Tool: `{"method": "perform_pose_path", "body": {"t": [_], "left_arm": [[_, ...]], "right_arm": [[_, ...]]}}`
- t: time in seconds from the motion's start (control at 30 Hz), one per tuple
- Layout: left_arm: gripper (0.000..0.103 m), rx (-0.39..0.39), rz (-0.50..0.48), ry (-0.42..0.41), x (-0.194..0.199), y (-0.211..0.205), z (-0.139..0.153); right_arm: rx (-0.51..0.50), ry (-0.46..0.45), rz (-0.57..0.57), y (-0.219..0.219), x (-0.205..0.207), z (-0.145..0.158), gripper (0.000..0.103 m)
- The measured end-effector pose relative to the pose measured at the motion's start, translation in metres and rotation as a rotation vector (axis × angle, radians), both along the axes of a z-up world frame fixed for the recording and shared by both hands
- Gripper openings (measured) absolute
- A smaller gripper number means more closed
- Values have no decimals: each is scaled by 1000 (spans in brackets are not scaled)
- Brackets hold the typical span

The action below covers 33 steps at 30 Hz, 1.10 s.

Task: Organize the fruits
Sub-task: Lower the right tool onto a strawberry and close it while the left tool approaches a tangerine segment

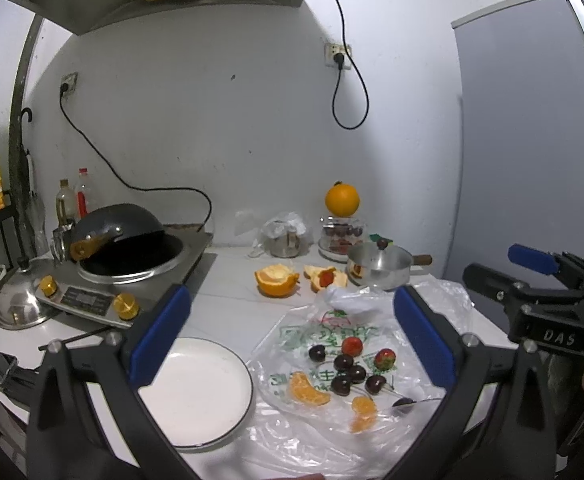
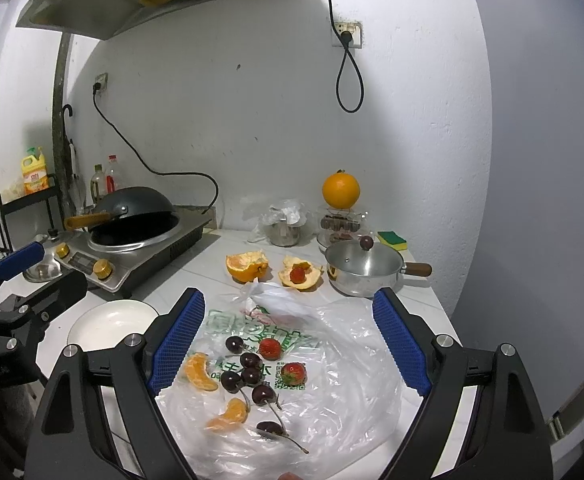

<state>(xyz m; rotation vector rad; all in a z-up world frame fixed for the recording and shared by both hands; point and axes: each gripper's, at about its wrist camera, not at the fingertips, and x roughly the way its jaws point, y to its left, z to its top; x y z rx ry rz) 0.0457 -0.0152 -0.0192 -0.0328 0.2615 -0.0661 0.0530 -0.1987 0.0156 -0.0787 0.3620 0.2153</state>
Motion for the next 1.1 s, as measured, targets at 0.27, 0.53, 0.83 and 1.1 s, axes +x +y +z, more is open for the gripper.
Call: {"method": "perform_pose_path", "body": {"t": [0.27, 0.53, 0.83, 1.1], "left_arm": [[102, 21, -12, 45, 10, -3, -13], [102, 52, -60, 159, 32, -17, -46], [102, 81, -74, 270, 68, -33, -81], [80, 131, -73, 395, 112, -36, -112]], "right_arm": [[-155, -48, 23, 2, 8, -17, 89], [-122, 149, 100, -10, 48, -67, 54], [-74, 311, 129, -13, 95, -111, 49], [-61, 379, 192, -2, 118, -134, 49]]}}
